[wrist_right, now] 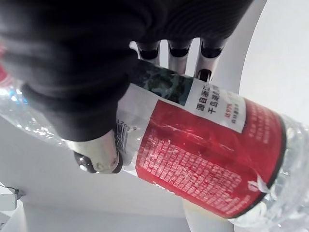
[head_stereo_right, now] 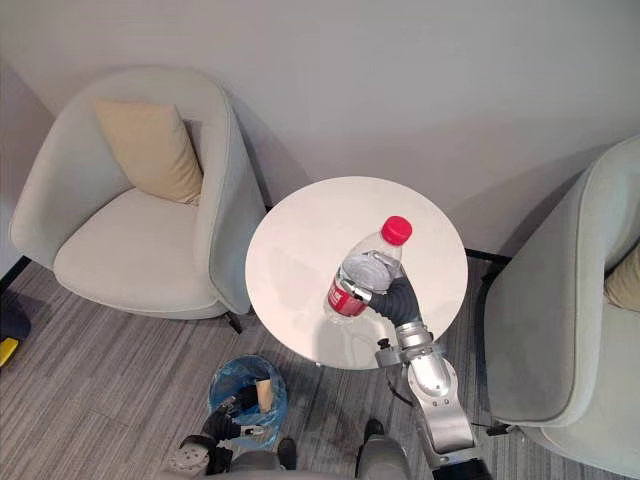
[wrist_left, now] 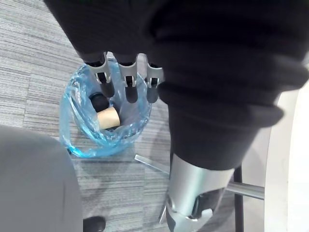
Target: Gather rubbish on tea table into small bin, then transfer packed bag to large trash can.
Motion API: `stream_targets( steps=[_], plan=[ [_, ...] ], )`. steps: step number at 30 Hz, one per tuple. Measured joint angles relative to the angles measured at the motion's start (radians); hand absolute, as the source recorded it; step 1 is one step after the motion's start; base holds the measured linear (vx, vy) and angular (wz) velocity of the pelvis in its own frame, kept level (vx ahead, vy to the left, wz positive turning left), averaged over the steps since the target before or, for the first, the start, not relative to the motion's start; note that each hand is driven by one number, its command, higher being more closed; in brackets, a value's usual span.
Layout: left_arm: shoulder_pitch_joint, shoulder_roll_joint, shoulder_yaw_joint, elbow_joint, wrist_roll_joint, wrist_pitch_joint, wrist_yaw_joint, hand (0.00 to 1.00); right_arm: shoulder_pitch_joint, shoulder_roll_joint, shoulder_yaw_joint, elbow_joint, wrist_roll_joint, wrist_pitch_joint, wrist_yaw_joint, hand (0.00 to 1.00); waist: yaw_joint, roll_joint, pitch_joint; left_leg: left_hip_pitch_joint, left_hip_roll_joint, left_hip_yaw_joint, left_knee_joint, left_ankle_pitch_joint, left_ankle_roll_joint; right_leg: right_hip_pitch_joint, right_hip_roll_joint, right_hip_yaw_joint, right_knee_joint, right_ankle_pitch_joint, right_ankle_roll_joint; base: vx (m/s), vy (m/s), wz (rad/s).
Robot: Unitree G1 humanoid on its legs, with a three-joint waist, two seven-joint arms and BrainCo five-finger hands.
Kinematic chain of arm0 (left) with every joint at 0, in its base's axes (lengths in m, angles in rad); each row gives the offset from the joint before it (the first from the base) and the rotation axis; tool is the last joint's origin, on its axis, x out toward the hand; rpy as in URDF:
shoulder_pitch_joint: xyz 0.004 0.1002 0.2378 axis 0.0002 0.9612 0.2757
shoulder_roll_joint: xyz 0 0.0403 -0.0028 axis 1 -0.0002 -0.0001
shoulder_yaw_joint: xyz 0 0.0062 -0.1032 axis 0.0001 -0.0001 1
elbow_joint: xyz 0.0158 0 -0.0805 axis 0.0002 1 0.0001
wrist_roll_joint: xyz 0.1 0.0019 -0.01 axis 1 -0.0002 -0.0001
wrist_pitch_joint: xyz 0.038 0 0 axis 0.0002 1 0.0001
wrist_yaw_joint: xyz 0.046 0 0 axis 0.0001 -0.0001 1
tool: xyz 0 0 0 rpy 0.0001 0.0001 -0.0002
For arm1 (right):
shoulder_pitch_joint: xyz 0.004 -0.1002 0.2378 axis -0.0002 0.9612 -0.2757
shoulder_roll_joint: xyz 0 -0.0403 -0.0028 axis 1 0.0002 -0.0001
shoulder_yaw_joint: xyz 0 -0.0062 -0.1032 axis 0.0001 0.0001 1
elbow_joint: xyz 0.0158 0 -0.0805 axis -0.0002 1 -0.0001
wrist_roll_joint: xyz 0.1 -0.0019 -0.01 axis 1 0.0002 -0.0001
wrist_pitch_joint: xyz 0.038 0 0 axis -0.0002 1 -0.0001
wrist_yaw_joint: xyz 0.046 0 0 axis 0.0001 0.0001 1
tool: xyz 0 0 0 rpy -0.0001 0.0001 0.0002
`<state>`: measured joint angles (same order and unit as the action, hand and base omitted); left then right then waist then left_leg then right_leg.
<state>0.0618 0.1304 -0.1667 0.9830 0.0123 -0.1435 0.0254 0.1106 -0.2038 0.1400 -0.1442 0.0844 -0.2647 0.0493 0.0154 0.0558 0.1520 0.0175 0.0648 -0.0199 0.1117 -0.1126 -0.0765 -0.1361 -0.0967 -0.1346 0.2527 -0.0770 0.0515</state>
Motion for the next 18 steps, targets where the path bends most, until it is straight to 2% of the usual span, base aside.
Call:
stream_targets(
  steps=[9,11,13,15,16,17,18],
  plan=[
    [0.0,-0.001,0.0,0.012,0.0,-0.02,-0.001,0.0,0.035,-0.003,0.072,0.002,-0.031,0.0,0.022,1.0,0.0,-0.001,-0.001,0.022,0.002,-0.007,-0.008,0.004,0.0,0.024,0.001,-0.009,0.003,-0.002,0.0,-0.01,-0.004,0.03],
    [-0.003,0.0,-0.005,0.02,0.0,-0.021,-0.001,0.0,0.041,-0.003,0.073,0.005,-0.058,0.0,0.019,1.0,-0.003,-0.023,-0.007,0.026,-0.037,-0.029,-0.003,0.007,0.004,-0.016,-0.045,-0.016,0.128,-0.068,0.006,-0.02,-0.004,0.28],
    [-0.008,0.0,-0.026,0.021,0.0,-0.021,0.0,0.0,0.046,-0.012,0.072,0.009,-0.069,0.0,0.016,1.0,-0.005,-0.039,-0.007,0.023,-0.068,-0.063,0.013,0.008,0.006,-0.032,-0.081,-0.019,0.213,-0.109,0.014,-0.03,-0.062,0.59],
    [-0.013,0.003,-0.038,0.022,0.0,-0.02,0.0,0.0,0.047,-0.022,0.072,0.023,-0.086,0.0,0.016,1.0,-0.006,-0.043,-0.008,0.005,-0.085,-0.118,0.031,0.007,0.007,-0.037,-0.078,0.046,0.257,-0.126,0.025,-0.06,-0.054,0.84],
    [-0.015,0.004,-0.039,0.02,0.0,-0.021,-0.001,0.0,0.057,-0.021,0.069,0.023,-0.087,0.0,0.015,1.0,-0.013,-0.053,-0.011,-0.022,-0.096,-0.164,0.05,0.007,0.007,-0.037,-0.072,0.113,0.276,-0.149,0.038,-0.08,-0.086,1.33],
    [-0.015,0.008,-0.039,0.02,-0.001,-0.02,-0.001,0.0,0.06,-0.02,0.07,0.023,-0.089,0.0,0.016,1.0,-0.026,-0.074,-0.02,-0.059,-0.124,-0.22,0.071,0.013,0.002,-0.036,-0.08,0.154,0.283,-0.2,0.056,-0.08,-0.118,1.45],
    [-0.018,0.008,-0.039,0.02,-0.002,-0.019,-0.001,0.0,0.058,-0.021,0.067,0.023,-0.091,0.0,0.015,1.0,-0.028,-0.076,-0.019,-0.074,-0.134,-0.244,0.077,0.018,-0.004,-0.039,-0.082,0.152,0.289,-0.213,0.06,-0.12,-0.163,1.34]
  ],
)
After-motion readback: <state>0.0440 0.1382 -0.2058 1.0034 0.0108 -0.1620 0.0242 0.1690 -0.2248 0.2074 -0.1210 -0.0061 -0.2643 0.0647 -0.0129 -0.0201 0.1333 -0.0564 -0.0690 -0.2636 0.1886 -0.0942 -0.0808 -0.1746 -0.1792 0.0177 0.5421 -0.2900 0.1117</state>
